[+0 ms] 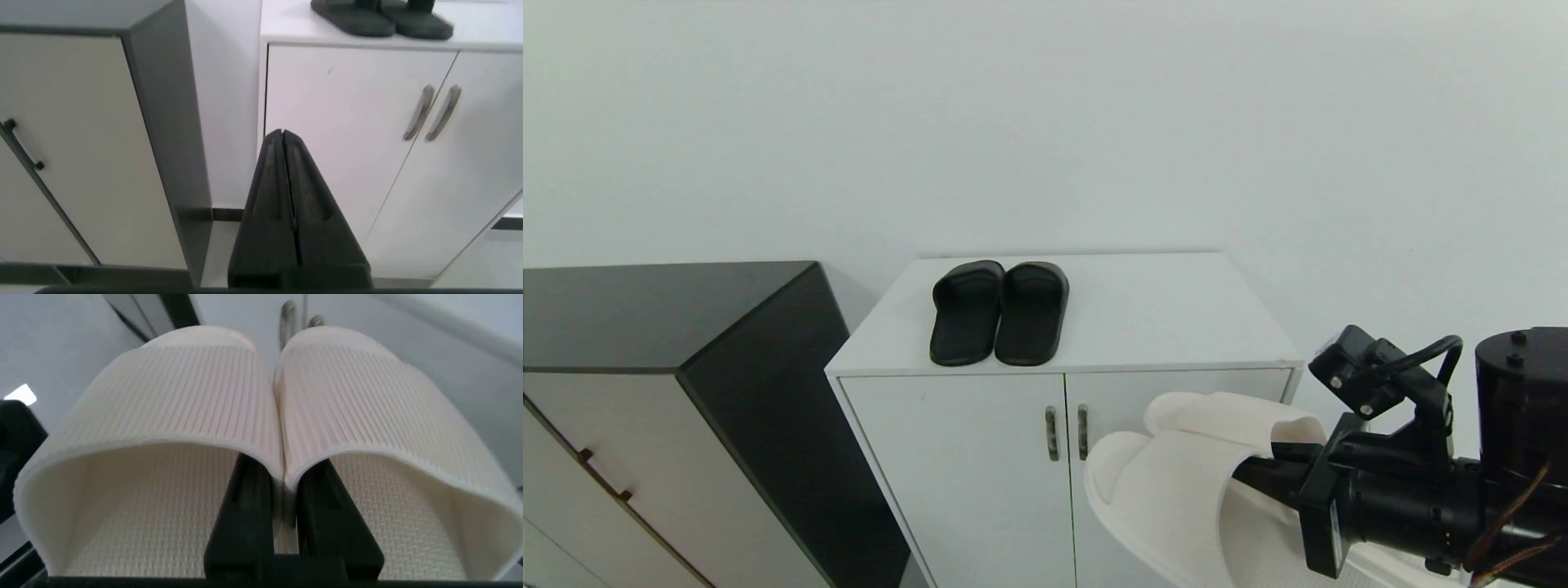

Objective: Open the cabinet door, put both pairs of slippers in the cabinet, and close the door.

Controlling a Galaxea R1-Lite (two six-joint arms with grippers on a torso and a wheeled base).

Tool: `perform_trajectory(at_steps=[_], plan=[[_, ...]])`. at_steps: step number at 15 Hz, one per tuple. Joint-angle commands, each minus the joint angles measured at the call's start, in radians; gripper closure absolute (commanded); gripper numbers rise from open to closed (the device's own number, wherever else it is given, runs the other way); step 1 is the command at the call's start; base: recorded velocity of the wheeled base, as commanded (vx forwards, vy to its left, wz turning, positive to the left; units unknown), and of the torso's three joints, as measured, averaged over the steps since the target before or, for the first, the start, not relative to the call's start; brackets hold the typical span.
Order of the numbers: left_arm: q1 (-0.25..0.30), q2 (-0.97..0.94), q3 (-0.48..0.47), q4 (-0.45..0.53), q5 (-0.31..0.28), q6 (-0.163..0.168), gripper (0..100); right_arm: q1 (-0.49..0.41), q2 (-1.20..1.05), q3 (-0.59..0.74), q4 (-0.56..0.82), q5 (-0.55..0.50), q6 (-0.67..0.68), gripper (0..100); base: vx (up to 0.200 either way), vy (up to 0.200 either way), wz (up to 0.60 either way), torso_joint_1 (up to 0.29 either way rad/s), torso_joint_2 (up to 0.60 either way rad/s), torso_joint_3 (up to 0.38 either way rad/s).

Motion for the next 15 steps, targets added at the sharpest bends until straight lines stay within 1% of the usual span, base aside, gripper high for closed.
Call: perform_trajectory(at_steps=[1,3,4,7,8,9,10,13,15], plan=[[0.000,0.000,-0.001,0.001,0.000,0.000,100,0.015,-0.005,0.007,0.000,-0.001,0.000,100,0.000,0.000,0.00,-0.222,0.53,0.300],[0.000,0.002,-0.001,0.001,-0.002,0.000,100,0.024,-0.010,0.012,0.000,-0.001,0.002,100,0.000,0.000,0.00,-0.217,0.53,0.303],[0.000,0.000,-0.001,0.001,-0.002,0.000,0,0.035,-0.010,0.025,-0.001,0.001,0.002,100,0.000,0.000,0.00,-0.232,0.54,0.320],[0.000,0.002,-0.001,0.001,-0.003,0.001,0,0.048,-0.010,0.039,-0.001,-0.001,0.002,100,0.000,0.000,0.00,-0.199,0.52,0.307],[0.000,0.002,-0.001,0.001,-0.003,0.015,0,0.050,-0.010,0.042,-0.001,0.001,0.000,100,0.000,0.000,0.00,-0.198,0.52,0.325],[0.000,0.002,-0.001,0.003,-0.009,0.021,0,0.053,-0.010,0.047,-0.001,-0.001,0.000,100,0.000,0.000,0.00,-0.198,0.50,0.310],[0.000,0.002,-0.001,0.003,-0.026,0.021,0,0.053,-0.011,0.051,-0.006,0.001,0.000,100,0.000,0.000,0.00,-0.183,0.49,0.305],[0.000,0.002,-0.001,0.003,-0.028,0.021,0,0.053,-0.007,0.068,-0.029,0.001,0.002,100,0.000,0.000,0.00,-0.168,0.49,0.318],[0.000,0.002,-0.001,0.003,-0.031,0.037,0,0.058,-0.002,0.076,-0.032,0.001,0.002,100,0.000,0.000,0.00,-0.156,0.48,0.334]])
